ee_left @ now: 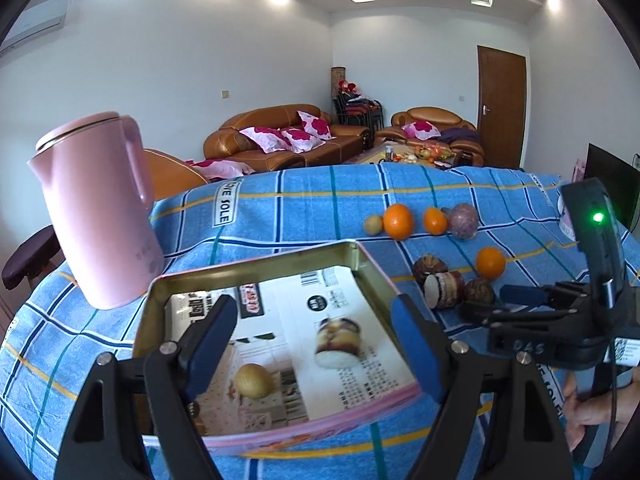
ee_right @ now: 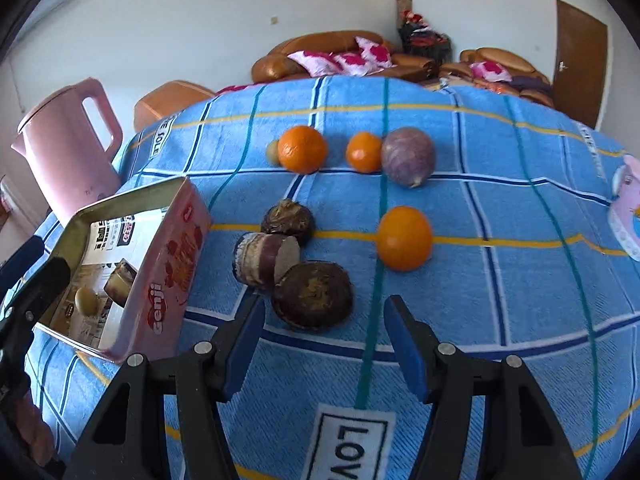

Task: Organize fruits
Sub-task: 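Grasp the dark brown round fruit with the right tool while the left tool reaches toward another cake roll, then close the left tool around the upright wrapped cake roll and lift it, then carry the cake roll with the left tool while the right tool carries the brown fruit over the tin, then lower and open the left tool into the tin while the right tool releases the brown fruit there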

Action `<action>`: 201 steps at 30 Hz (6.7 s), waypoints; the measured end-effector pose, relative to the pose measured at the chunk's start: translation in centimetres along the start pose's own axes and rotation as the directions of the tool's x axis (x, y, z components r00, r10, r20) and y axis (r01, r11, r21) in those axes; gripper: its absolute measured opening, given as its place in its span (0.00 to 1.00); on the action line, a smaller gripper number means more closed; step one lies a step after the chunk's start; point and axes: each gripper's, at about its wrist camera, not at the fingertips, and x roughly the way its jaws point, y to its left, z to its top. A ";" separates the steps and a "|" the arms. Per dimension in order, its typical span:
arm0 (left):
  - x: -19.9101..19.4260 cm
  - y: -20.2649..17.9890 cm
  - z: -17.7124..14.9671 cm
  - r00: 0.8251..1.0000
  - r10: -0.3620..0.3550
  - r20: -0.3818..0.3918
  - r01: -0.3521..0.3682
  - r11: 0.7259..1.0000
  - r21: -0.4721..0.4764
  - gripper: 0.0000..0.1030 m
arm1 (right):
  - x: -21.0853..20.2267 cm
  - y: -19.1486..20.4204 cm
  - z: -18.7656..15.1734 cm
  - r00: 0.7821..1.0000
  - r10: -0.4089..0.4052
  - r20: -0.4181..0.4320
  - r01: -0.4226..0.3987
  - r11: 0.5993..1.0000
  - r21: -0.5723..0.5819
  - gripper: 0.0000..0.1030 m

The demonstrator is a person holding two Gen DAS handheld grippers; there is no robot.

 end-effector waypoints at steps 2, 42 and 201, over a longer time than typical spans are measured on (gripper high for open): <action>0.3 -0.7 0.3 1.000 -0.001 -0.004 0.001 1.000 0.009 0.79 | 0.3 0.1 0.1 1.000 0.014 -0.014 -0.014 1.000 -0.006 0.62; 10.5 -13.8 1.7 0.947 0.113 -0.301 -0.086 0.991 0.104 0.58 | -5.9 -8.4 -0.5 0.949 -0.127 0.289 0.034 0.952 0.305 0.45; 3.9 7.9 -0.9 0.982 0.150 -0.111 -0.163 0.979 -0.122 0.31 | -0.1 12.4 0.8 0.976 0.132 0.172 -0.124 0.991 -0.058 0.45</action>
